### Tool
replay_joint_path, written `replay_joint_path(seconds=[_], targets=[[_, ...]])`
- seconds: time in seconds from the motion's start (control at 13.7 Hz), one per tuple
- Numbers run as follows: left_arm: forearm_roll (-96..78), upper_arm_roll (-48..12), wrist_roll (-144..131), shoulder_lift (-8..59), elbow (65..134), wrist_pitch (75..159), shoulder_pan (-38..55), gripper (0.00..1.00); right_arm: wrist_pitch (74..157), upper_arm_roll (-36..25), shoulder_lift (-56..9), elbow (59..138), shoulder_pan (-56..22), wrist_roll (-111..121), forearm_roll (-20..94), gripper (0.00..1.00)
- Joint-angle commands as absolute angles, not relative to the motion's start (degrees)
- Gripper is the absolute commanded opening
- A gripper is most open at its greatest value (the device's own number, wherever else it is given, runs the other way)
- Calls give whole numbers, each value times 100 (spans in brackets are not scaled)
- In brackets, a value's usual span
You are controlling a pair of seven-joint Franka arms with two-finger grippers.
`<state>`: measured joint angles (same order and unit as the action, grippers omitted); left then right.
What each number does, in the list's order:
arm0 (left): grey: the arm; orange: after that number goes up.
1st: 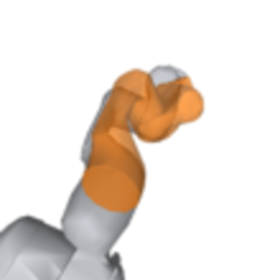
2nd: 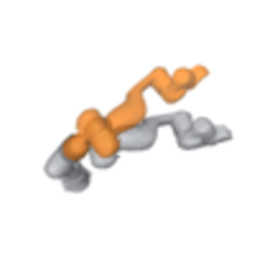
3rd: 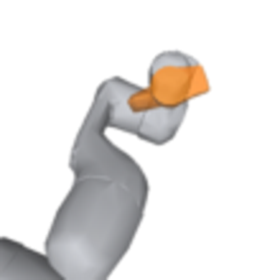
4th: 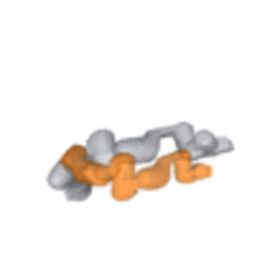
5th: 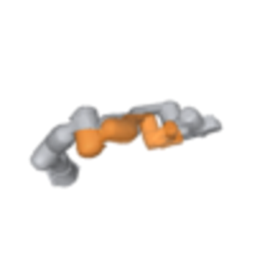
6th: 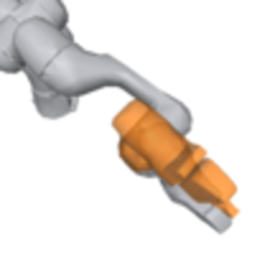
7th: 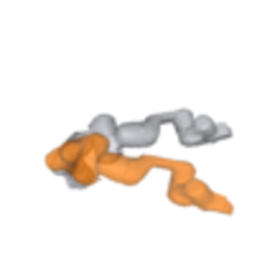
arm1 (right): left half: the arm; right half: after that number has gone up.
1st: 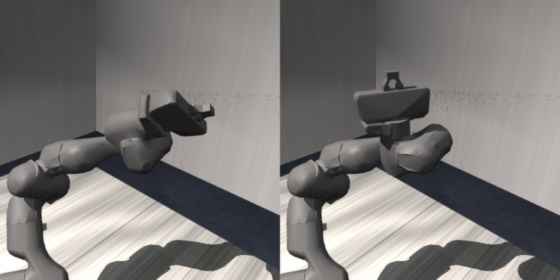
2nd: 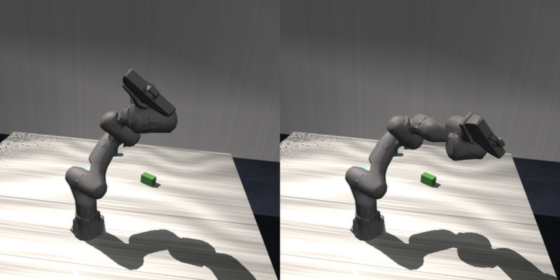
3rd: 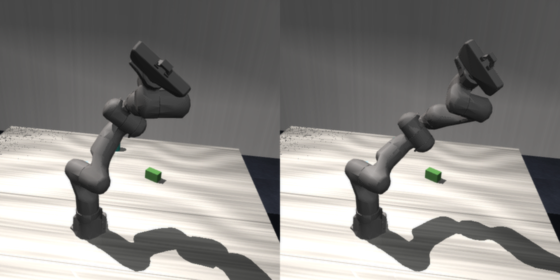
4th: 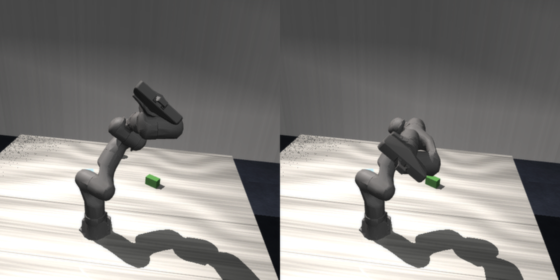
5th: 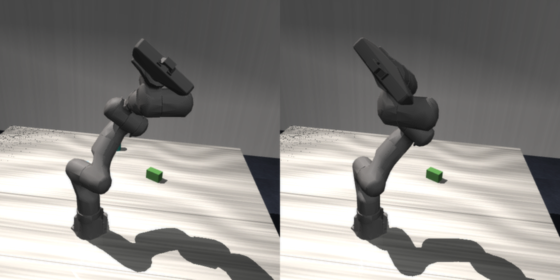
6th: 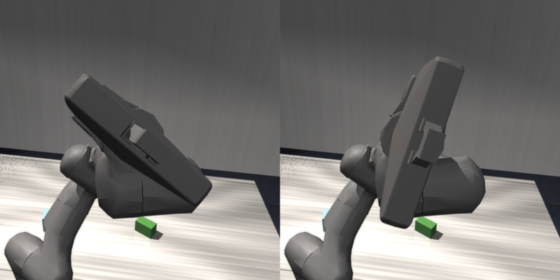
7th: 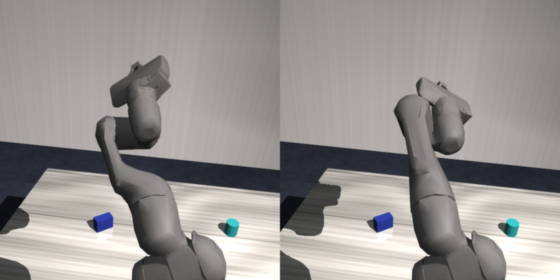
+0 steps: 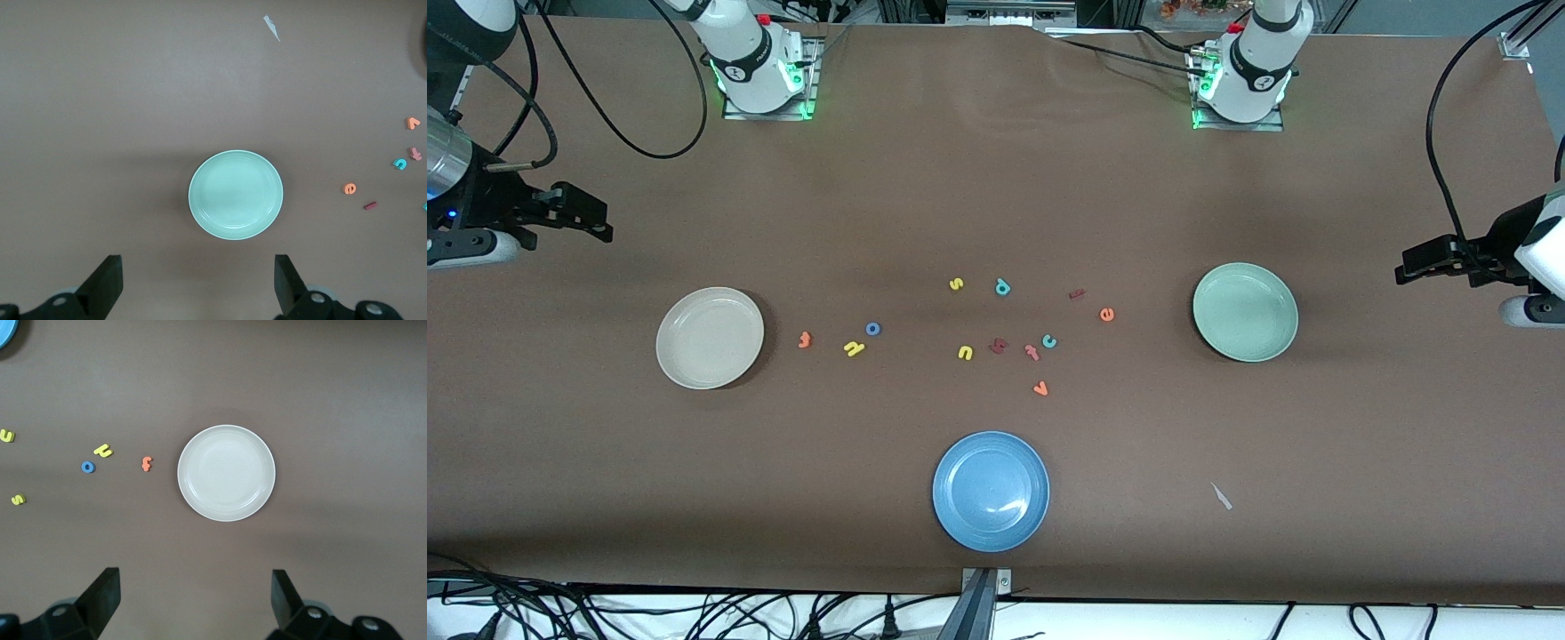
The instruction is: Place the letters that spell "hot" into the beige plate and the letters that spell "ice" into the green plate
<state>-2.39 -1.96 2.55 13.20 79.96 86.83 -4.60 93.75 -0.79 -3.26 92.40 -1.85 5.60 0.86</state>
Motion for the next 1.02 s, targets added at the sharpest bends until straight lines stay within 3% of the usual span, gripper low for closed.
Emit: replay_joint_path(seconds=[0.0, 0.95], targets=[[-281, -193, 264, 1310, 7980, 8719, -466, 100, 9272, -70, -343, 9149, -167, 554, 141, 100], [-281, -185, 114, 1310, 7980, 8710, -431, 100, 9272, -70, -352, 9149, -167, 554, 141, 100]])
